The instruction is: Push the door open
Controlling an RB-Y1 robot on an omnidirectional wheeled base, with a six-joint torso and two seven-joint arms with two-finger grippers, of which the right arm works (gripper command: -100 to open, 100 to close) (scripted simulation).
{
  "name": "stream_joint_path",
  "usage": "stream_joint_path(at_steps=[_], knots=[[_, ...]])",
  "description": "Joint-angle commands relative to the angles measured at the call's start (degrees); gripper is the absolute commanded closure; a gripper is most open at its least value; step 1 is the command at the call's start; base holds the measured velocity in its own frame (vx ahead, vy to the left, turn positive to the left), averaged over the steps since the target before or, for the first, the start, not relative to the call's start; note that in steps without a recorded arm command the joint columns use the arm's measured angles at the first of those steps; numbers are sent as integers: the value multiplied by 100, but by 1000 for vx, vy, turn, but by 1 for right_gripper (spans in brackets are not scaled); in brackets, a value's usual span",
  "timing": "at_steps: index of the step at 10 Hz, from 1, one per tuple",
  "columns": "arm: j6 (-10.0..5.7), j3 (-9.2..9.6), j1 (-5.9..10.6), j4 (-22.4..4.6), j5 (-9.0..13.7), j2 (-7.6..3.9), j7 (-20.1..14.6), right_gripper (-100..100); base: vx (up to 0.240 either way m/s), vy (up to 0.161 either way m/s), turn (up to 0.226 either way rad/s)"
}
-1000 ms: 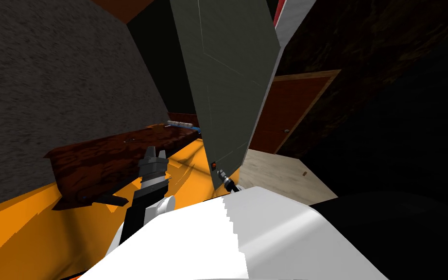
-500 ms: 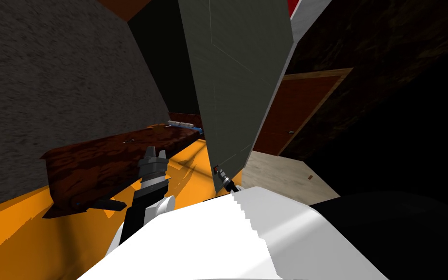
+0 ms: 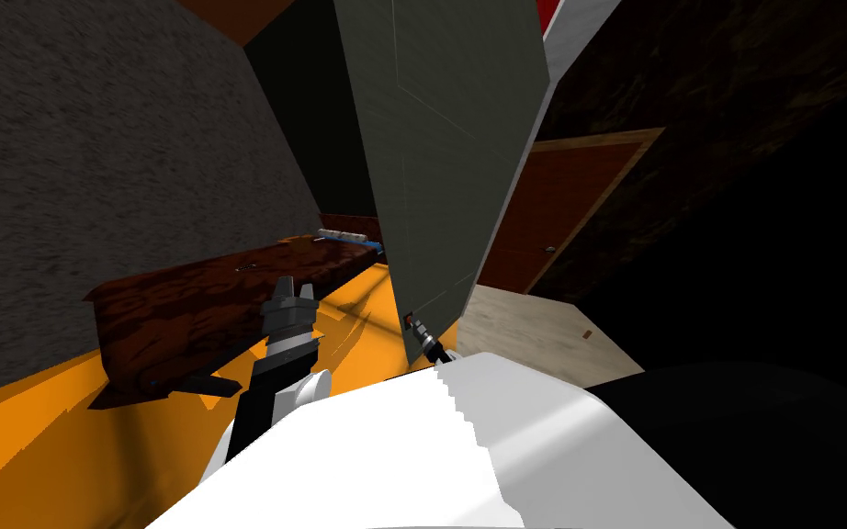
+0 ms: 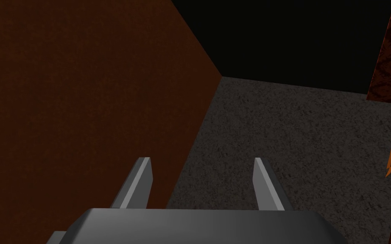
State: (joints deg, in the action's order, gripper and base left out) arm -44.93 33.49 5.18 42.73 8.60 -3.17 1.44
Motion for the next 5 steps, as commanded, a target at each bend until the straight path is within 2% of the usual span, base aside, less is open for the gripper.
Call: stream_joint_path(at_steps=[1,5], knots=[[10,-151,24,-33,35,-29,37,100,39,112,-49],[29,-442,71,-97,101,-30,108,100,133,148,-61]])
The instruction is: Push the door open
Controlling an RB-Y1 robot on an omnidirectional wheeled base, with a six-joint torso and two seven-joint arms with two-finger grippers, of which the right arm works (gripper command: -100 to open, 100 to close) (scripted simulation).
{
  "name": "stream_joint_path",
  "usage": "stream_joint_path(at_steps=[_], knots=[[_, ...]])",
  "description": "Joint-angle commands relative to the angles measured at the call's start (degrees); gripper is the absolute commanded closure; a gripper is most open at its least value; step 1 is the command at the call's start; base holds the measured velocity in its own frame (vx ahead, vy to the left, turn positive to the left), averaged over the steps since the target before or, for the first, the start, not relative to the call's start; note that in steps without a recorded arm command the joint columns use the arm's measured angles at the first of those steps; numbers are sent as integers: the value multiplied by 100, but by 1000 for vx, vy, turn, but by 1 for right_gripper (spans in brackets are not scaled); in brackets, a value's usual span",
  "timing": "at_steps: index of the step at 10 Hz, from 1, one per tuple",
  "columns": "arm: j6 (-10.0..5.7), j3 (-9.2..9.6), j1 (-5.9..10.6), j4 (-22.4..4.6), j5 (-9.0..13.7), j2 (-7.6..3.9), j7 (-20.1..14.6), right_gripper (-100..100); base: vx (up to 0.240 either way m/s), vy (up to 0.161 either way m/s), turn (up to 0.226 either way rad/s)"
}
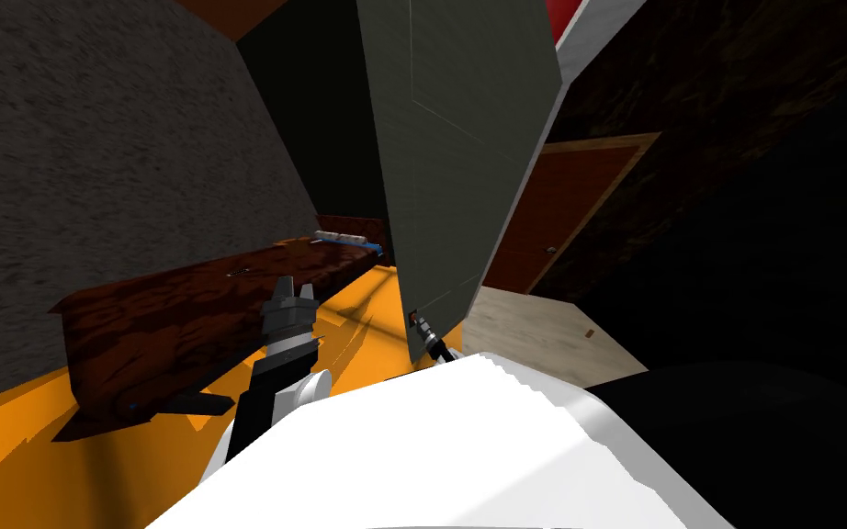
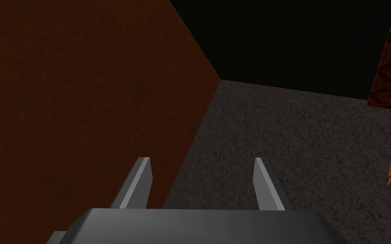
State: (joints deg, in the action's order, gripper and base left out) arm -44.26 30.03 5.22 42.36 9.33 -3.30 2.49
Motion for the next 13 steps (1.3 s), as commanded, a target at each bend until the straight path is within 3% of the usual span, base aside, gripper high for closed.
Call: stream_joint_path(at_steps=[1,7,8,13], knots=[[-30,-205,84,-84,54,-2,30,100,161,167,-80],[3,-711,165,-194,170,189,153,100,140,167,-73],[20,-648,97,-137,150,139,144,100,65,72,-39],[0,-1061,138,-181,304,30,262,100,176,137,-64]])
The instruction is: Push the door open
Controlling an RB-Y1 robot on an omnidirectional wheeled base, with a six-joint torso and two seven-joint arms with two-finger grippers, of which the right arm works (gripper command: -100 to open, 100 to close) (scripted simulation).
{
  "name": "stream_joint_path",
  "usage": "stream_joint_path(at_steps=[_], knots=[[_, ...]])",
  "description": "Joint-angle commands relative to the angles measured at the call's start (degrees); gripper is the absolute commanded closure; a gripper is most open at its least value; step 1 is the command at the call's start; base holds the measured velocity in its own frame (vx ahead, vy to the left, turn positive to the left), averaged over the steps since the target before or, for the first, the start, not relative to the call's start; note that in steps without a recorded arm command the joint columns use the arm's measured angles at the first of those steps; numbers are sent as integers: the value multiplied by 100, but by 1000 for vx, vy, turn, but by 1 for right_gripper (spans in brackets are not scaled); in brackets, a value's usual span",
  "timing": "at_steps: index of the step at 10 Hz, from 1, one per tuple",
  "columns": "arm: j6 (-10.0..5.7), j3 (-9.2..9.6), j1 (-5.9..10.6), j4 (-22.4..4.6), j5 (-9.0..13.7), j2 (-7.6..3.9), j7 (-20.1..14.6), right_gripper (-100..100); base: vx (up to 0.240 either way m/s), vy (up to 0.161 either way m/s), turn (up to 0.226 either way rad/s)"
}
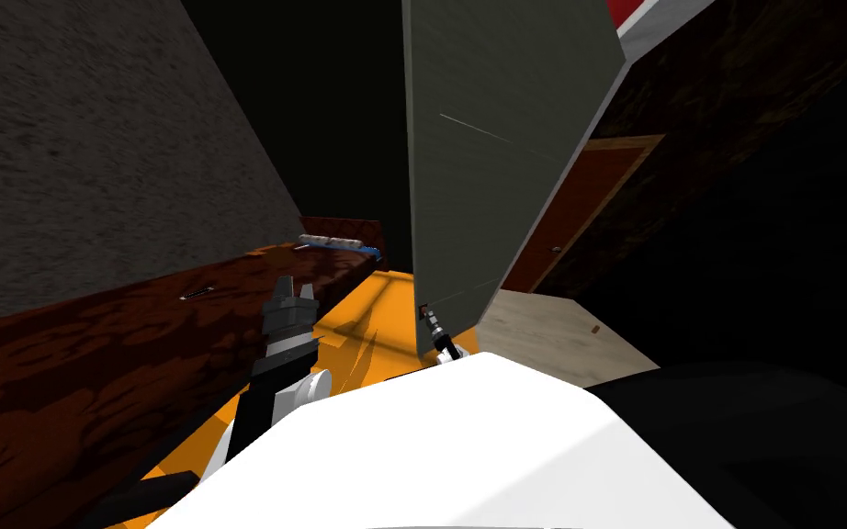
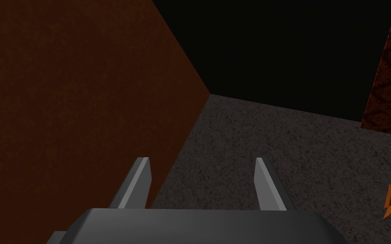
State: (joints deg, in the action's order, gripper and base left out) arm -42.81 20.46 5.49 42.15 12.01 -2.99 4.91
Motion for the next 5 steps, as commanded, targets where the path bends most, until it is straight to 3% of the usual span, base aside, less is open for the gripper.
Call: stream_joint_path(at_steps=[1,5], knots=[[-145,-104,111,-160,36,-1,19,100,135,104,-37],[-167,-431,139,-210,158,53,112,100,175,138,-72]])
